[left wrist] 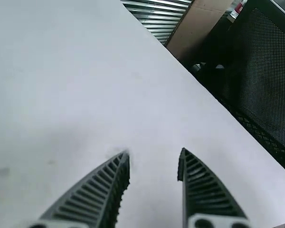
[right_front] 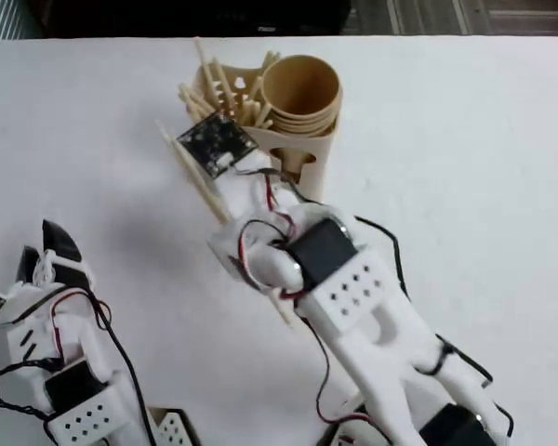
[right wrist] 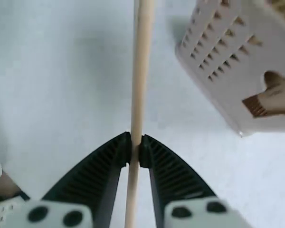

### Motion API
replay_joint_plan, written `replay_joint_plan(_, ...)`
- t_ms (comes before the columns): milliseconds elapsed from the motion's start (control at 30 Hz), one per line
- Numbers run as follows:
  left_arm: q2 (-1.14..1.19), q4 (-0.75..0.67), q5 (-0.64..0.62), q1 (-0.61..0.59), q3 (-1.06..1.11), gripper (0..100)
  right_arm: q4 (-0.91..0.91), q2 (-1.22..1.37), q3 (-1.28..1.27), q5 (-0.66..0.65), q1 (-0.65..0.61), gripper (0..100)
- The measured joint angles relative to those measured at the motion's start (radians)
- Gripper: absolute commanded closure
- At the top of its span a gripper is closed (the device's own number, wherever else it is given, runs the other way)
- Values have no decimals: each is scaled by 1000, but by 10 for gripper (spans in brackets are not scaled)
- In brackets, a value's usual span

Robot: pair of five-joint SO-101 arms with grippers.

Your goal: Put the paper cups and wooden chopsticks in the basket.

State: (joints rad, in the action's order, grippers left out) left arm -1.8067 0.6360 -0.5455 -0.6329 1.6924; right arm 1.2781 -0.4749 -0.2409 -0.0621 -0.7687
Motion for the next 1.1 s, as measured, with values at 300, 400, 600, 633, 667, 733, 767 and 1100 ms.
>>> replay_joint_plan(300, 0, 0, 0, 0, 0, 824, -508, -60, 0, 0, 52, 981)
replay_joint_plan(400, 0, 0, 0, 0, 0, 824, -724, -11, 0, 0, 109, 981)
replay_joint_plan(600, 0, 0, 0, 0, 0, 824, -1119, 193, 0, 0, 209, 981)
replay_joint_plan(633, 0, 0, 0, 0, 0, 824, -1178, 222, 0, 0, 221, 981)
replay_joint_plan(667, 0, 0, 0, 0, 0, 824, -1231, 252, 0, 0, 232, 981)
replay_joint_plan(733, 0, 0, 0, 0, 0, 824, -1330, 308, 0, 0, 250, 981)
replay_joint_plan(767, 0, 0, 0, 0, 0, 824, -1366, 336, 0, 0, 258, 981)
replay_joint_plan(1100, 0, 0, 0, 0, 0, 824, -1404, 457, -6, 0, 282, 837)
